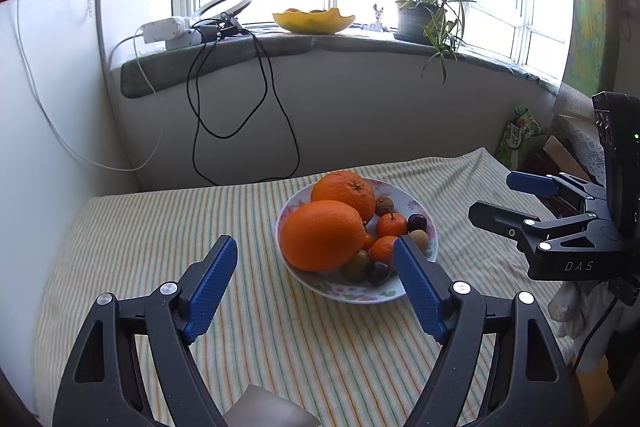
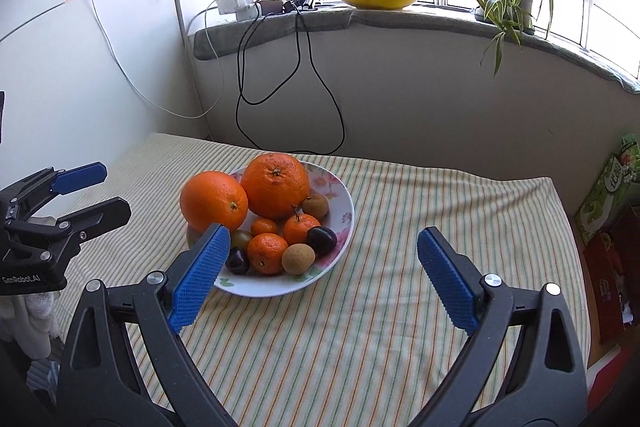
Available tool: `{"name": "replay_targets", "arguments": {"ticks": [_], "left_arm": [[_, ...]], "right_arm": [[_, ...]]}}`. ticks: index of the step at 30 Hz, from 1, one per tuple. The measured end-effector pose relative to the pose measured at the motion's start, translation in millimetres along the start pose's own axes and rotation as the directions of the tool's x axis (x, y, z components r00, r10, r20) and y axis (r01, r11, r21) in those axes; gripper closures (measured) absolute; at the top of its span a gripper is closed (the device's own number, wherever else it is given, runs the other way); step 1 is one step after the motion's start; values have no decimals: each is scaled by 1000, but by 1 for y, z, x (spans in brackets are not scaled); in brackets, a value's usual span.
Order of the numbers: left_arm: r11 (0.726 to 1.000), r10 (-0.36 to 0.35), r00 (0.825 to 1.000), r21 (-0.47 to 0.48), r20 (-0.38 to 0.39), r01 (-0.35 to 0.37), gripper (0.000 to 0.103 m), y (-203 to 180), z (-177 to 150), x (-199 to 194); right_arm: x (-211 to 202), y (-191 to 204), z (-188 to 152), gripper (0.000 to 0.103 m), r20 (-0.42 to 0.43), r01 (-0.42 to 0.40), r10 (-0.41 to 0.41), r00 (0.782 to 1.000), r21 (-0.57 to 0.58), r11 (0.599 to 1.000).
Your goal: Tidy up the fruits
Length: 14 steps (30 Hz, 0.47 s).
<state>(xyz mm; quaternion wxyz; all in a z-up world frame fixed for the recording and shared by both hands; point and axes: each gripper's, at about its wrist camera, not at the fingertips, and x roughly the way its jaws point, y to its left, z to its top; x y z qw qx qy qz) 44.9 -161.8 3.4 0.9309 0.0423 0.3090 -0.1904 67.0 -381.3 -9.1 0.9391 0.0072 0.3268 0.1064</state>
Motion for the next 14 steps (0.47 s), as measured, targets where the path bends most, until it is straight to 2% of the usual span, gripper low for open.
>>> {"name": "replay_targets", "arguments": {"ticks": [14], "left_arm": [[1000, 1, 1000, 23, 31, -2, 23, 3, 0, -5]], "right_arm": [[4, -3, -1, 6, -5, 2, -2, 1000, 9, 1000]]}}
